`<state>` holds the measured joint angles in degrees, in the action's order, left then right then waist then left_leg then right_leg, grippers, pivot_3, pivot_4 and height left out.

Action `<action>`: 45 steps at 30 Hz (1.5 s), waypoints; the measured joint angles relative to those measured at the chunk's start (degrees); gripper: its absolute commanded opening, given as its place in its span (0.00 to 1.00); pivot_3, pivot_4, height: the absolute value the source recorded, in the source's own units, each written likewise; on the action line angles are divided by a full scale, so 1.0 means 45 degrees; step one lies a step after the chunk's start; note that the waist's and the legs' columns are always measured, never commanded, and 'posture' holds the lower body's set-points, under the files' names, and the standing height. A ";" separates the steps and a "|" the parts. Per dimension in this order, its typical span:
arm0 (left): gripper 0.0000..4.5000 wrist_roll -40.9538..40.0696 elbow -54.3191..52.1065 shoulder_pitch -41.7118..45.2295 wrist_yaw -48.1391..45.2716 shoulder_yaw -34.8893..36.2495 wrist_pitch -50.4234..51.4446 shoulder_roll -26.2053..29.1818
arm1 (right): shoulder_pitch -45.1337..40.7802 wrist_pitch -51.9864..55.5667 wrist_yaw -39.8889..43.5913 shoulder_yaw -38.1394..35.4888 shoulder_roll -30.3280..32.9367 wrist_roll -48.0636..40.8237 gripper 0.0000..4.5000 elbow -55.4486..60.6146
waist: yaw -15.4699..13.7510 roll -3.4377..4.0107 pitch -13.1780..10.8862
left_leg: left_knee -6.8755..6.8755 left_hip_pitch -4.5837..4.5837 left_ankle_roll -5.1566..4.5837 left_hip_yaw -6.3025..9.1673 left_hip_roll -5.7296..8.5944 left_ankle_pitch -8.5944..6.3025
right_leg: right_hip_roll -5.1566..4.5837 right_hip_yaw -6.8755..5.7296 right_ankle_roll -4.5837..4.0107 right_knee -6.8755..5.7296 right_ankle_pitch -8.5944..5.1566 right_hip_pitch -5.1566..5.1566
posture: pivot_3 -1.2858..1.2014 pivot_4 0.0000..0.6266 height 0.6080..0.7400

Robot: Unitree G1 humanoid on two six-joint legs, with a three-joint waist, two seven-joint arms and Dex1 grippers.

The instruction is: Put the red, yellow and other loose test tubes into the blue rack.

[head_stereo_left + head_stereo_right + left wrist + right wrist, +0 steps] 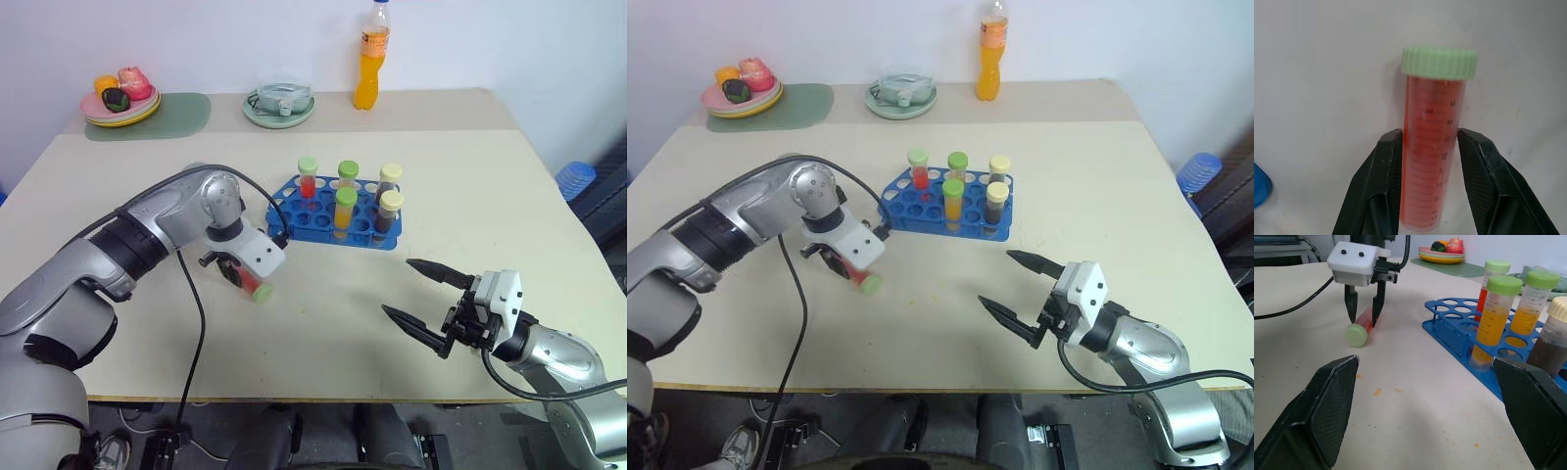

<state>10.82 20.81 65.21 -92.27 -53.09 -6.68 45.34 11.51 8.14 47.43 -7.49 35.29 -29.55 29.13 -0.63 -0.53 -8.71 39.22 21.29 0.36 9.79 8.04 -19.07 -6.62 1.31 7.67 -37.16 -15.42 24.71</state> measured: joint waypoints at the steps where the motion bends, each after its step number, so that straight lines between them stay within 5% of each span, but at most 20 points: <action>1: 0.39 0.0097 0.0079 -0.0092 0.0000 0.0000 -0.0066 -0.0064 | 0.0002 0.0000 -0.0003 0.0000 0.0000 0.0000 1.00 0.0000 | -0.0001 0.0000 0.0000 | 0.0001 0.0000 0.0000 0.0000 0.0000 0.0000 | 0.0000 -0.0001 0.0000 -0.0001 0.0000 0.0000 | 0.52 0.24 1.00; 10: 0.39 0.0469 0.0275 -0.0226 -0.0021 0.0109 -0.0524 -0.0214 | 0.0051 -0.0003 0.0003 0.0000 0.0000 0.0000 1.00 0.0000 | -0.0012 0.0000 0.0000 | 0.0002 0.0001 0.0000 0.0000 0.0000 0.0000 | -0.0001 -0.0001 0.0000 -0.0001 0.0000 -0.0001 | 0.52 0.24 1.00; 13: 0.23 0.0523 0.0357 -0.0225 -0.0018 0.0148 -0.0605 -0.0256 | 0.0063 -0.0006 0.0015 0.0000 0.0000 0.0000 1.00 0.0000 | -0.0011 0.0000 0.0000 | 0.0003 0.0000 0.0000 0.0000 0.0000 0.0000 | -0.0002 -0.0001 0.0000 -0.0002 0.0000 -0.0001 | 0.52 0.24 1.00; 25: 0.23 0.0541 0.0498 -0.0573 -0.0004 0.1316 -0.0244 -0.0594 | -0.0084 -0.0025 0.0049 -0.0001 0.0000 0.0015 1.00 -0.0001 | -0.0025 -0.0001 0.0001 | 0.0010 0.0001 -0.0001 0.0001 0.0002 0.0000 | -0.0004 -0.0004 0.0001 -0.0002 0.0001 -0.0006 | 0.52 0.24 1.00; 35: 0.23 -0.2320 -0.0156 -0.0620 0.1213 0.6109 0.4876 -0.2141 | -0.0545 -0.0148 0.0439 -0.0002 0.0003 0.0018 1.00 -0.0363 | 0.0131 -0.0002 0.0000 | 0.0008 0.0002 0.0001 0.0004 -0.0004 0.0001 | -0.0001 -0.0005 0.0001 -0.0011 0.0001 0.0006 | 0.52 0.24 1.00; 40: 0.23 -0.4407 -0.2149 -0.2112 0.3874 0.9422 0.7535 -0.3056 | -0.0788 -0.0151 0.0576 -0.0011 0.0012 0.0016 1.00 -0.0554 | 0.0259 0.0006 0.0005 | 0.0005 0.0000 0.0003 0.0006 -0.0006 0.0002 | -0.0009 -0.0002 0.0001 -0.0019 0.0001 0.0009 | 0.52 0.24 1.00; 45: 0.23 -0.5409 -0.3983 -0.4870 0.8516 1.2330 0.7669 -0.5282 | -0.0719 -0.0159 0.0728 -0.0056 0.0014 0.0016 1.00 -0.0636 | 0.0228 -0.0002 0.0010 | 0.0015 0.0003 0.0006 0.0006 -0.0006 0.0004 | -0.0014 -0.0002 0.0001 -0.0018 0.0001 0.0007 | 0.52 0.24 1.00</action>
<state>-13.52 2.89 43.30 -53.94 2.40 27.83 21.57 8.27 7.43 50.71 -7.74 35.36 -29.47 26.27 0.39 -0.53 -8.66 39.29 21.30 0.39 9.81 8.02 -19.05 -6.68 1.30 7.67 -37.24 -15.41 24.74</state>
